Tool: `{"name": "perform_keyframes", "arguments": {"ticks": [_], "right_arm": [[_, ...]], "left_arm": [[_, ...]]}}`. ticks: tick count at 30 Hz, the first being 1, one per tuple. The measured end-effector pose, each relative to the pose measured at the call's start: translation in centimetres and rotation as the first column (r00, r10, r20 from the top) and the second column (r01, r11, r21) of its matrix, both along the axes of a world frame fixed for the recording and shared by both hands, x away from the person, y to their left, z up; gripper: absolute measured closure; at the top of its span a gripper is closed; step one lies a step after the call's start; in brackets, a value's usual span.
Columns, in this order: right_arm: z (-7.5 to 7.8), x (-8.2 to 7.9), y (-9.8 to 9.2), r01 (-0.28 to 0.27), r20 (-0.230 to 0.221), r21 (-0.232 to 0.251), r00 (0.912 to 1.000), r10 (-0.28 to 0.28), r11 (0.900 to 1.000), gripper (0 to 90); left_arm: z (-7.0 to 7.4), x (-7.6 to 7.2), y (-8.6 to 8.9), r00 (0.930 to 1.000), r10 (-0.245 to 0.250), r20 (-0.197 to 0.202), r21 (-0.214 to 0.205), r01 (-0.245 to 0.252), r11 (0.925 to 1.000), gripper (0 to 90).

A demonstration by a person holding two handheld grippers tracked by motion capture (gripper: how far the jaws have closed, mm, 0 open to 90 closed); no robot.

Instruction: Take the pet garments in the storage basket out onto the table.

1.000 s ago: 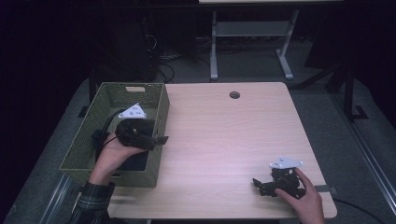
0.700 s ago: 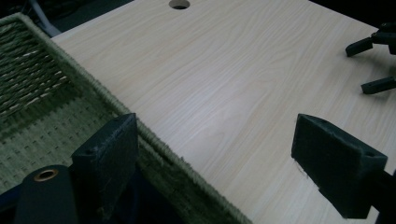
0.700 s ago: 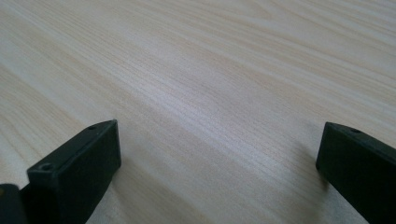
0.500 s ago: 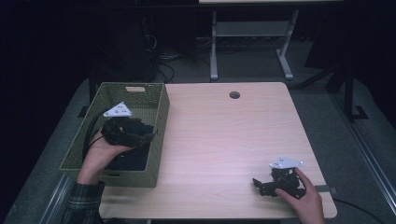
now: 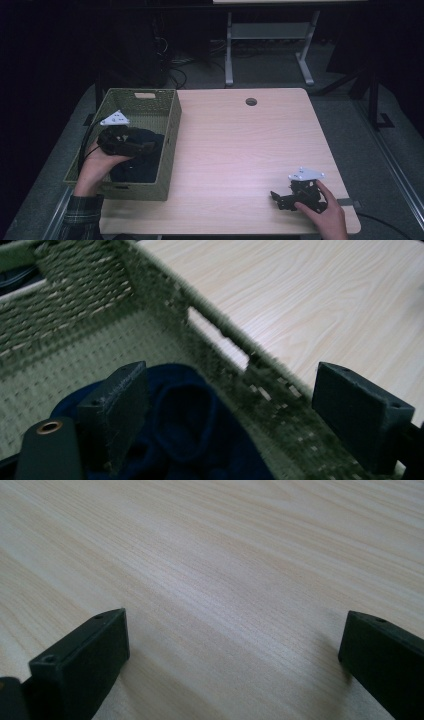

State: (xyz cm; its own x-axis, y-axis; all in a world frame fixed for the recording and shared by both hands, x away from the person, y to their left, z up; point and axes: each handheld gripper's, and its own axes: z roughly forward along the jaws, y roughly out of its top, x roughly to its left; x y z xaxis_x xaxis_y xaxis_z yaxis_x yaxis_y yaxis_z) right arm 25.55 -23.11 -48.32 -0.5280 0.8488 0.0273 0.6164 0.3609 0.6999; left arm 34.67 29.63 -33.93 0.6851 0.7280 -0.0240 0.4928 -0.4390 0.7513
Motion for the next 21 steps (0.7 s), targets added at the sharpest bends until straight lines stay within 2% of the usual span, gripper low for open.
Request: {"name": "perform_keyframes", "arguments": {"ticks": [3, 9, 21], "right_arm": [[0.0, 0.0, 0.0, 0.000, -0.001, 0.000, 1.0000, 0.000, 1.0000, 0.0], [0.0, 0.0, 0.0, 0.000, -0.001, 0.000, 1.0000, 0.000, 1.0000, 0.0], [0.0, 0.0, 0.0, 0.000, -0.001, 0.000, 1.0000, 0.000, 1.0000, 0.0]], "left_arm": [[-0.4, 0.1, 0.4, 0.9998, 0.013, -0.016, 0.004, -0.013, 0.9999, 14.6], [-1.2, 0.4, 1.1, 0.9998, 0.016, -0.015, 0.031, -0.016, 0.9994, 14.4], [-3.1, 1.1, 1.8, 0.9975, 0.031, -0.064, 0.070, -0.027, 0.9972, 14.2]]}}
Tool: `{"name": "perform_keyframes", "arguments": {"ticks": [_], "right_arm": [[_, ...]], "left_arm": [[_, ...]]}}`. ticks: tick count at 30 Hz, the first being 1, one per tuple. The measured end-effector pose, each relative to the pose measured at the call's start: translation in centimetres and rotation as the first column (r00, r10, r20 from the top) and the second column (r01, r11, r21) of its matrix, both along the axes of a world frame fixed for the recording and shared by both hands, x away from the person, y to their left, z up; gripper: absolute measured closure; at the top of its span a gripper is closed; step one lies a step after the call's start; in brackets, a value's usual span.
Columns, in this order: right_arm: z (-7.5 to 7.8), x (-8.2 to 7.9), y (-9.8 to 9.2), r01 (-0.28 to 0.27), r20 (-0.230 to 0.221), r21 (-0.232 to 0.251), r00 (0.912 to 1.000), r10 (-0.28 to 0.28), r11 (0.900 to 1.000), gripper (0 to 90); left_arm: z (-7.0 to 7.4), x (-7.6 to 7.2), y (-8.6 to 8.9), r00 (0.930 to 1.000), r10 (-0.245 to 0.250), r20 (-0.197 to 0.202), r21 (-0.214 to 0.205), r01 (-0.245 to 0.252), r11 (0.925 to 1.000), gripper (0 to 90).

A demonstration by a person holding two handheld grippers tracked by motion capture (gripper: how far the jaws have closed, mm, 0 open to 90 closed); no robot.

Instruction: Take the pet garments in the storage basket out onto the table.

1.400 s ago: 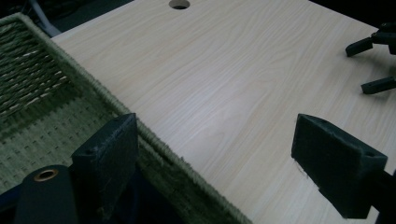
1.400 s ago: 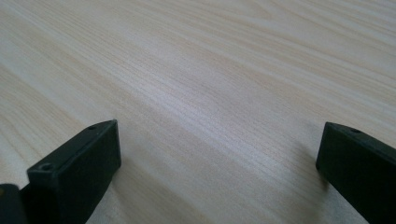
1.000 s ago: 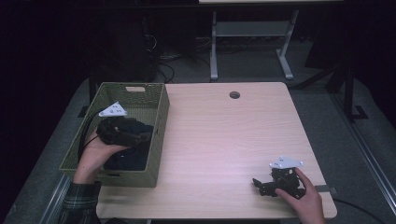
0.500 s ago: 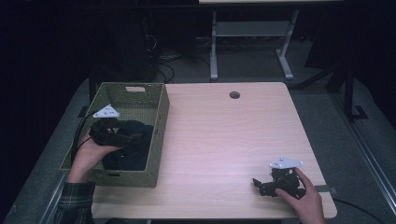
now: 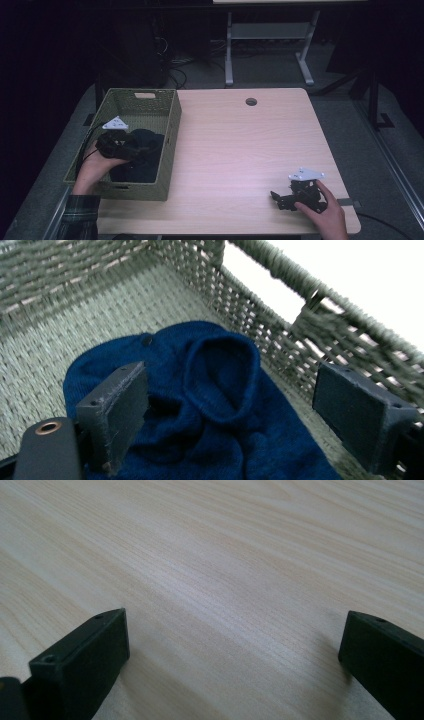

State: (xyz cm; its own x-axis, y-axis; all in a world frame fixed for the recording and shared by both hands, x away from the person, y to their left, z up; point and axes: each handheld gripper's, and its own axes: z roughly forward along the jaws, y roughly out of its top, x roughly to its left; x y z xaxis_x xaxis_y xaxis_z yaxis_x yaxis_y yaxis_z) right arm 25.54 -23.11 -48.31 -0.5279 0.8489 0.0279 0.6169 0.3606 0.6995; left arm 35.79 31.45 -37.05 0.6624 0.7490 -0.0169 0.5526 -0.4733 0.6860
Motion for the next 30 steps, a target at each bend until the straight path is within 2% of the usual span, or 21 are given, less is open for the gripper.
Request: {"name": "perform_keyframes", "arguments": {"ticks": [9, 10, 13, 15, 18, 22, 25, 30], "right_arm": [[0.0, 0.0, 0.0, 0.000, 0.000, 0.000, 1.0000, 0.000, 1.0000, 0.0], [0.0, 0.0, 0.0, 0.000, 0.000, 0.000, 1.0000, 0.000, 1.0000, 0.0], [0.0, 0.0, 0.0, 0.000, 0.000, 0.000, 1.0000, 0.000, 1.0000, 0.0], [0.0, 0.0, 0.0, 0.000, 0.000, 0.000, 1.0000, 0.000, 1.0000, 0.0], [0.0, 0.0, 0.0, 0.000, 0.000, 0.000, 1.0000, 0.000, 1.0000, 0.0], [0.0, 0.0, 0.0, 0.000, 0.000, 0.000, 1.0000, 0.000, 1.0000, 0.0], [0.0, 0.0, 0.0, 0.000, 0.000, 0.000, 1.0000, 0.000, 1.0000, 0.0], [0.0, 0.0, 0.0, 0.000, 0.000, 0.000, 1.0000, 0.000, 1.0000, 0.0]], "left_arm": [[-2.0, 0.7, 0.1, 0.9981, 0.010, -0.060, 0.041, -0.008, 0.9991, 14.1], [-2.1, 0.8, 0.1, 0.9979, 0.008, -0.065, 0.061, -0.004, 0.9981, 13.7], [-2.5, 1.0, 0.0, 0.9969, 0.008, -0.078, 0.081, -0.001, 0.9967, 13.6], [-2.9, 1.0, 0.0, 0.9962, -0.001, -0.087, 0.076, 0.008, 0.9971, 13.5], [-3.3, 1.1, -0.2, 0.9947, -0.008, -0.103, 0.096, 0.018, 0.9952, 13.3], [-3.6, 1.2, -0.4, 0.9935, -0.010, -0.113, 0.103, 0.021, 0.9945, 13.1], [-4.0, 1.3, -0.9, 0.9922, -0.011, -0.124, 0.136, 0.028, 0.9903, 12.8], [-4.7, 1.4, -1.5, 0.9888, -0.009, -0.149, 0.210, 0.041, 0.9769, 12.8]]}}
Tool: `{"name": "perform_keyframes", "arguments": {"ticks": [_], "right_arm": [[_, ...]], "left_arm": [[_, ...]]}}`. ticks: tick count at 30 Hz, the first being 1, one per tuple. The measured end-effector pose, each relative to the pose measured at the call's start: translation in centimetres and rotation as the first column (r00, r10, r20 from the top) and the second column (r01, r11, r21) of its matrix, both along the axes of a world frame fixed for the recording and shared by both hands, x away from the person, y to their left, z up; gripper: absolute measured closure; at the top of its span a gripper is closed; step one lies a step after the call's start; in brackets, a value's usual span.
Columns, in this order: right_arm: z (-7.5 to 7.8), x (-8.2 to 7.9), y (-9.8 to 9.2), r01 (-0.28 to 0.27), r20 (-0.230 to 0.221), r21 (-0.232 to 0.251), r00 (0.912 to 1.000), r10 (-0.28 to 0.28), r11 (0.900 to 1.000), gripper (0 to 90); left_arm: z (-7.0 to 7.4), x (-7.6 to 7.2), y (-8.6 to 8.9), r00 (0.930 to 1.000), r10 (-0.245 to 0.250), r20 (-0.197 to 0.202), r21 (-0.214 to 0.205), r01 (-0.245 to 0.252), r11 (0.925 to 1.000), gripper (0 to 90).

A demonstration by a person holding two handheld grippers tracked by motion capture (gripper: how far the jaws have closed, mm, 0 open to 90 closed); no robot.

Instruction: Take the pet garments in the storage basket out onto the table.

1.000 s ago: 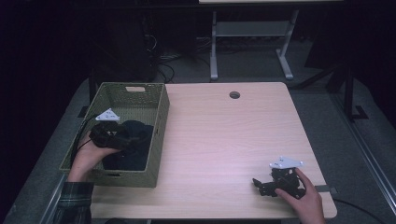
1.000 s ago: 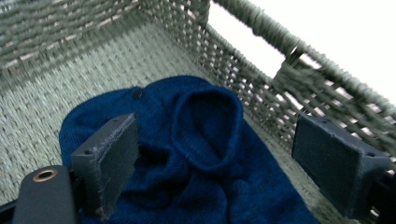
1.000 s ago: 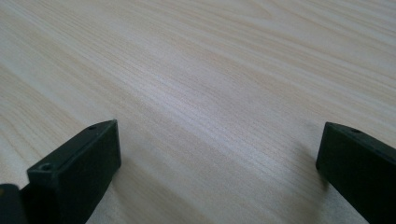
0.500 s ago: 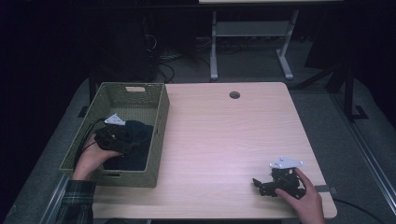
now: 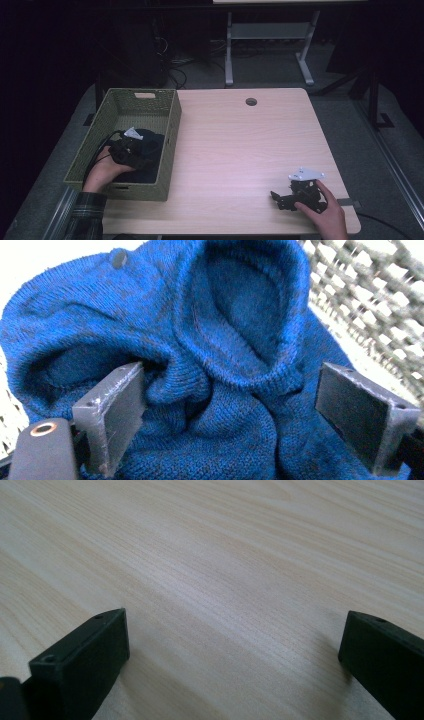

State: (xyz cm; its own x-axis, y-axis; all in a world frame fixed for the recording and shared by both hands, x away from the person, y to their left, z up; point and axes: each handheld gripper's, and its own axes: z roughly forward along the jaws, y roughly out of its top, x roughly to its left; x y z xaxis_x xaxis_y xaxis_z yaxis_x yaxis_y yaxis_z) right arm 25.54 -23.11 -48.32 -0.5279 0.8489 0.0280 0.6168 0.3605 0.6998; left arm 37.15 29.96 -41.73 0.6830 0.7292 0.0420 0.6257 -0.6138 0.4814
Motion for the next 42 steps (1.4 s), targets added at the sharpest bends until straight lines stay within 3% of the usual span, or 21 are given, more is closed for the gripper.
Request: {"name": "perform_keyframes", "arguments": {"ticks": [7, 15, 20, 25, 28, 36, 42], "right_arm": [[0.0, 0.0, 0.0, 0.000, -0.002, 0.001, 1.0000, 0.000, 1.0000, 0.0], [0.0, 0.1, 0.0, -0.002, -0.003, 0.000, 1.0000, 0.002, 1.0000, 0.0], [0.0, 0.1, 0.0, -0.003, -0.004, 0.000, 1.0000, 0.003, 1.0000, 0.0], [0.0, 0.1, 0.0, -0.002, -0.004, 0.002, 1.0000, 0.002, 1.0000, 0.0], [0.0, 0.1, 0.0, 0.000, -0.007, 0.001, 1.0000, 0.000, 1.0000, 0.0], [0.0, 0.1, 0.0, -0.001, -0.007, 0.001, 1.0000, 0.001, 1.0000, 0.0], [0.0, 0.1, 0.0, -0.002, -0.007, 0.001, 1.0000, 0.002, 1.0000, 0.0]], "left_arm": [[-0.7, 0.1, -0.6, 0.9995, -0.013, -0.030, 0.070, 0.015, 0.9975, 12.8], [-1.2, 0.2, -0.8, 0.9971, 0.002, -0.076, 0.097, 0.005, 0.9953, 15.6], [-1.1, 0.3, -0.6, 0.9939, 0.011, -0.110, 0.089, -0.001, 0.9961, 29.3], [-0.9, 0.3, -0.5, 0.9913, 0.040, -0.125, 0.085, -0.030, 0.9959, 52.2], [-0.7, 0.3, -0.5, 0.9901, 0.052, -0.131, 0.086, -0.041, 0.9954, 60.1], [0.4, 0.5, 0.6, 0.9896, 0.083, -0.118, -0.017, -0.085, 0.9962, 63.4], [1.9, 0.3, 1.5, 0.9916, 0.108, -0.071, -0.141, -0.117, 0.9831, 63.5]]}}
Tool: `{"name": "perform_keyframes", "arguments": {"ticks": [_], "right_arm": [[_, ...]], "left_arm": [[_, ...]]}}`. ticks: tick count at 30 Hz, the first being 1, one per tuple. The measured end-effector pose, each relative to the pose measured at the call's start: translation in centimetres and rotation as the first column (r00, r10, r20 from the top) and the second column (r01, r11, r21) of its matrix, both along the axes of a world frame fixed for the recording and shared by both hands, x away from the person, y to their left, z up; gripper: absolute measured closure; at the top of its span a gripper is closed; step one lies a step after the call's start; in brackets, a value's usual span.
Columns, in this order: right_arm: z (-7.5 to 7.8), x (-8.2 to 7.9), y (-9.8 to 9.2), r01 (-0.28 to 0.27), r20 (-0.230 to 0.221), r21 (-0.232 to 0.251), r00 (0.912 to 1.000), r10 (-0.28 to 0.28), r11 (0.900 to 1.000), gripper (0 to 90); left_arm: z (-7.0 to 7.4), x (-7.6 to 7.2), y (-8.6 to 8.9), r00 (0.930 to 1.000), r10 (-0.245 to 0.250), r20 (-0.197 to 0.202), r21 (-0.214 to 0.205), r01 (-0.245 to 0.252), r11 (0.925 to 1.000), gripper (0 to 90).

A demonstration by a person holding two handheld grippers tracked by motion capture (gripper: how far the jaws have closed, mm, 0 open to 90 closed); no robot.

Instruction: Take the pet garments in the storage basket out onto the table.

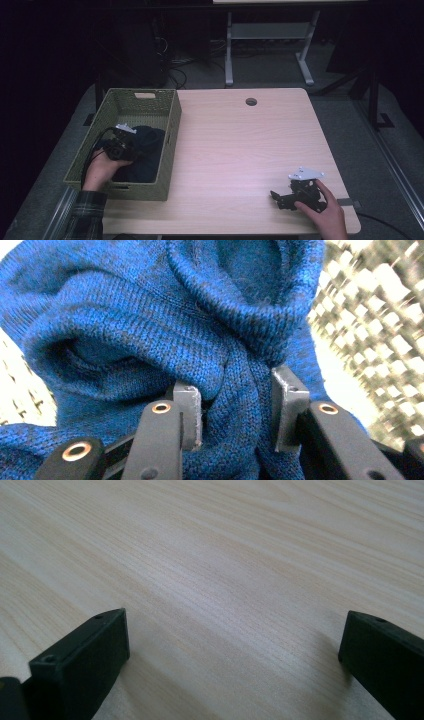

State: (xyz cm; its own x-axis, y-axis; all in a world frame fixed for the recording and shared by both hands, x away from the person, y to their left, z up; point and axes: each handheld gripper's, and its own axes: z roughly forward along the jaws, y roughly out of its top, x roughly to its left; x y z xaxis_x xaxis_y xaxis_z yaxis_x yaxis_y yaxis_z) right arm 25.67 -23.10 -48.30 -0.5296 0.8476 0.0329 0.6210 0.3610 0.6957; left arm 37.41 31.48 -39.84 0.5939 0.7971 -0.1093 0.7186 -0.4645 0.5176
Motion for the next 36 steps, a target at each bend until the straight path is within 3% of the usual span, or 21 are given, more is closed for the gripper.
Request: {"name": "perform_keyframes", "arguments": {"ticks": [6, 9, 10, 17, 25, 27, 32, 36], "right_arm": [[0.0, 0.0, 0.0, 0.002, -0.001, 0.001, 1.0000, -0.002, 1.0000, 0.0], [0.0, 0.0, 0.0, -0.002, 0.004, 0.000, 1.0000, 0.002, 1.0000, 0.0], [0.0, 0.0, 0.0, -0.002, 0.004, 0.000, 1.0000, 0.002, 1.0000, 0.0], [0.0, 0.0, 0.0, -0.001, 0.003, 0.001, 1.0000, 0.001, 1.0000, 0.0], [0.0, 0.0, 0.0, -0.001, 0.003, 0.001, 1.0000, 0.001, 1.0000, 0.0], [0.0, 0.0, 0.0, -0.002, 0.004, -0.001, 1.0000, 0.002, 1.0000, 0.0], [0.0, 0.0, 0.0, -0.002, 0.003, -0.001, 1.0000, 0.002, 1.0000, 0.0], [0.0, 0.0, 0.0, -0.002, 0.004, -0.001, 1.0000, 0.002, 1.0000, 0.0]], "left_arm": [[1.4, -0.3, 0.9, 0.9981, 0.022, 0.058, -0.079, -0.017, 0.9967, 63.4], [2.0, -0.4, 1.5, 0.9954, 0.043, 0.086, -0.137, -0.031, 0.9901, 63.1], [2.0, -0.4, 1.5, 0.9954, 0.043, 0.086, -0.137, -0.031, 0.9901, 63.2], [4.4, -1.1, 2.4, 0.9832, 0.076, 0.166, -0.235, -0.036, 0.9713, 63.2], [7.4, -1.8, 2.9, 0.9606, 0.107, 0.256, -0.330, -0.017, 0.9439, 63.2], [8.0, -1.9, 2.8, 0.9565, 0.106, 0.272, -0.341, -0.007, 0.9402, 63.2], [9.3, -1.9, 2.5, 0.9464, 0.095, 0.309, -0.343, 0.017, 0.9393, 63.2], [10.1, -1.9, 1.9, 0.9420, 0.091, 0.323, -0.361, 0.034, 0.9321, 63.2]]}}
